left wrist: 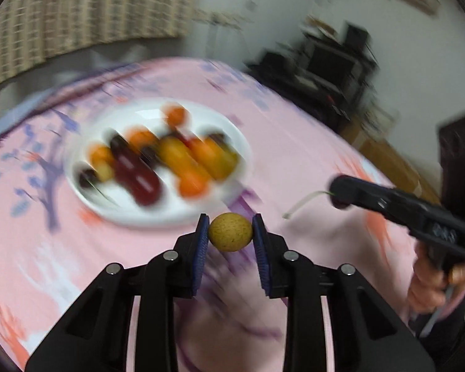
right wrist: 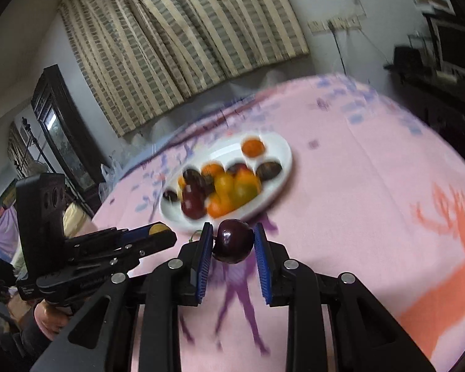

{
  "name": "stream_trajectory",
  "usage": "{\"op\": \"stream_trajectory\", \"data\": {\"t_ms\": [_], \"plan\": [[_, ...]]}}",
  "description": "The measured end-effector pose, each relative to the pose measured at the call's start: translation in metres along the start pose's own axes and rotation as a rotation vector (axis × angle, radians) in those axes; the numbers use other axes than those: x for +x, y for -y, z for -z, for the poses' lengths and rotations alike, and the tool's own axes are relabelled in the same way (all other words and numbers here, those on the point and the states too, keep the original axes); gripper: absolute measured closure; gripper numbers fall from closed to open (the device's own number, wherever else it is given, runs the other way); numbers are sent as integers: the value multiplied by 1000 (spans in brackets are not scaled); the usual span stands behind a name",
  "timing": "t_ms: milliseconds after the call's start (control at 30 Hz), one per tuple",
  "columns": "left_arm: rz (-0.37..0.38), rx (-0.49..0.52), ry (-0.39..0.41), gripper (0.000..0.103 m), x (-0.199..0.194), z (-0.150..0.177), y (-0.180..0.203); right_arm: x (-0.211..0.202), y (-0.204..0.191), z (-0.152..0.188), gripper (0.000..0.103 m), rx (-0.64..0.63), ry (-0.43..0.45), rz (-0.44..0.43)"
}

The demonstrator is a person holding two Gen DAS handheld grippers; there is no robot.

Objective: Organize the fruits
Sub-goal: 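Lower the cherry and yellow fruit onto the white plate and open both tools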

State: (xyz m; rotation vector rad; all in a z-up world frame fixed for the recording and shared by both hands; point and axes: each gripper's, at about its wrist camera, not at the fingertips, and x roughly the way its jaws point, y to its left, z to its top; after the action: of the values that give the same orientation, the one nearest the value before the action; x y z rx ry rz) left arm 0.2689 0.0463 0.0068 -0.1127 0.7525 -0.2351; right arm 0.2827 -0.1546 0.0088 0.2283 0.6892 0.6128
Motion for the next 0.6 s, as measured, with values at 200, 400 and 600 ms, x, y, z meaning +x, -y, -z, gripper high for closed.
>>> {"op": "stream_trajectory", "data": {"t_ms": [200, 400, 600], "plan": [[-146, -72, 78, 75, 30, -56, -49, 81, -14, -61, 76, -59, 9, 66], [-188, -115, 34, 75, 73, -84, -89, 148, -8, -77, 76, -92, -64, 144], [-218, -114, 11, 72, 94, -87, -102, 172, -4, -81, 72, -109, -100, 163]]}}
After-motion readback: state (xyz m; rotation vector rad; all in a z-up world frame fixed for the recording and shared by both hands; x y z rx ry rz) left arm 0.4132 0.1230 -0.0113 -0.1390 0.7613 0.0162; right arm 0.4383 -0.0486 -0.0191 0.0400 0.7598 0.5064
